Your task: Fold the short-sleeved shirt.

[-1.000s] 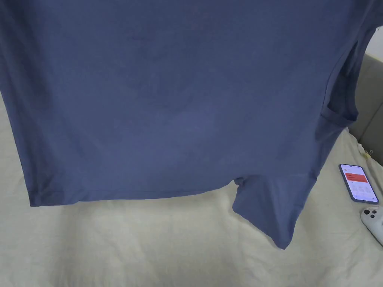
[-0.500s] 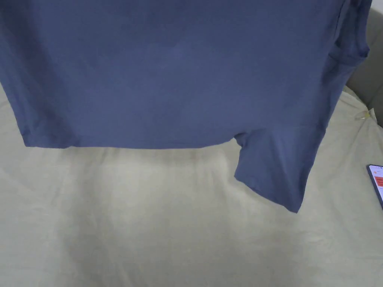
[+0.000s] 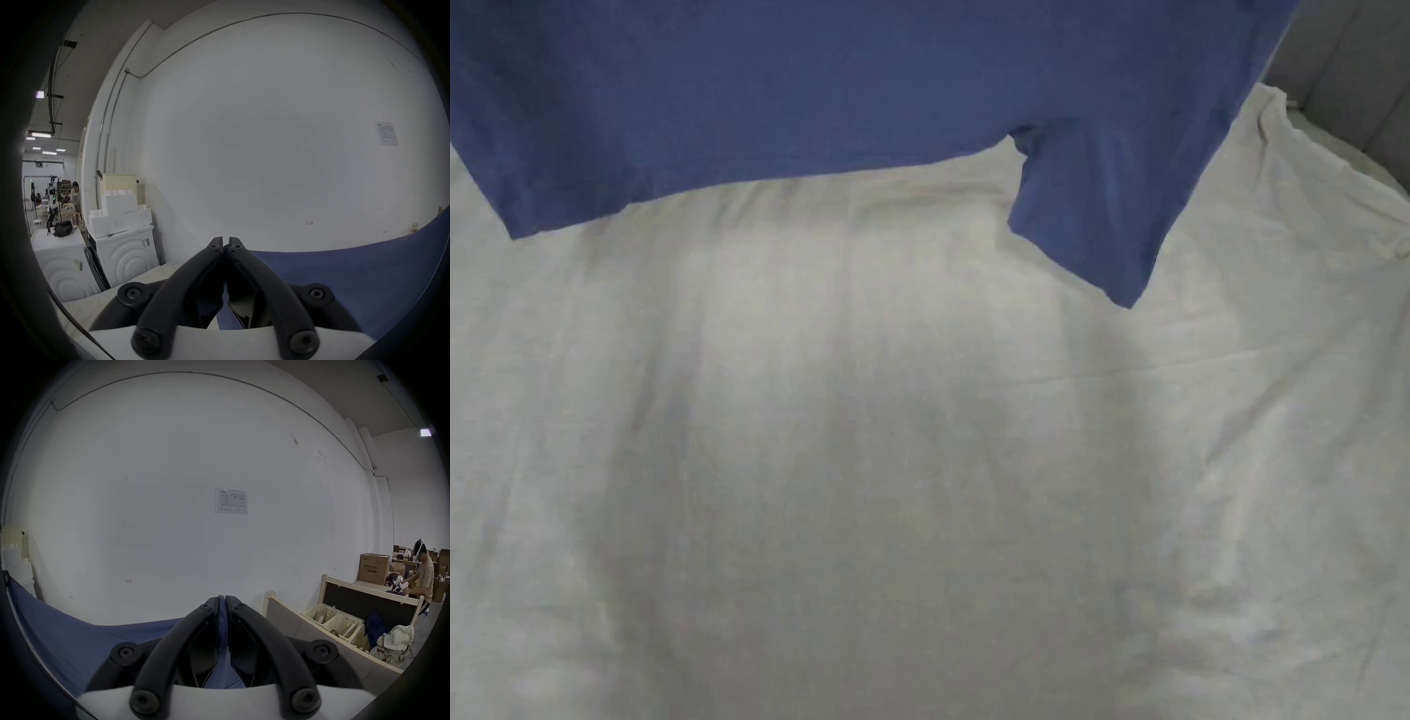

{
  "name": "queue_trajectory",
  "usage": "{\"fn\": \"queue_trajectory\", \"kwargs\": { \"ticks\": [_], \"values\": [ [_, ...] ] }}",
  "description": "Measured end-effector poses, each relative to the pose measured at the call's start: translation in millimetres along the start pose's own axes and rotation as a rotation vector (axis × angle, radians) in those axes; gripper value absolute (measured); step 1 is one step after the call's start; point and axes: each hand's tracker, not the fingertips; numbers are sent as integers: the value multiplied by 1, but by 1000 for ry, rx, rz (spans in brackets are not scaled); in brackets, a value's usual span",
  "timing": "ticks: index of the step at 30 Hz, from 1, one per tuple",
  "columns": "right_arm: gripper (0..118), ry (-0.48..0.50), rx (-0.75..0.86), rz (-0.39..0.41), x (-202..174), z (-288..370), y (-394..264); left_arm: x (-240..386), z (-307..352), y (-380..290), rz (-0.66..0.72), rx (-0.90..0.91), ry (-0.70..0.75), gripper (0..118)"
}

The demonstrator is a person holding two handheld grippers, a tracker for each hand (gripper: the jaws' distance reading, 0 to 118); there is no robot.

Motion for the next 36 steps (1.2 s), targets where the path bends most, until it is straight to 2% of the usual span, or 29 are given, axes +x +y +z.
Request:
{"fn": "queue_trajectory", "kwargs": {
  "ticks": [3, 7, 13, 18, 24, 28, 32, 36],
  "values": [
    [4, 13, -7, -22, -6, -13, -24, 8, -13, -28, 13, -9, 19, 0],
    [4, 12, -79, 18, -12, -36, -73, 22, -28, -85, -27, -62, 12, 0],
    [4, 37, -292, -53, -5, -64, -184, 40, -39, -197, -109, -259, -51, 0],
    [4, 39, -471, 14, 3, -67, -288, 39, -24, -287, -197, -413, -84, 0],
    [4, 46, -693, -49, 26, -23, -409, 12, 33, -387, -250, -623, -139, 0],
    [4, 57, -814, -3, 43, 23, -469, -16, 85, -431, -232, -747, -147, 0],
    [4, 58, -895, 45, 58, 76, -501, -46, 141, -451, -198, -818, -147, 0],
    [4, 65, -896, -40, 84, 129, -504, -78, 199, -452, -158, -839, -165, 0]
  ]
}}
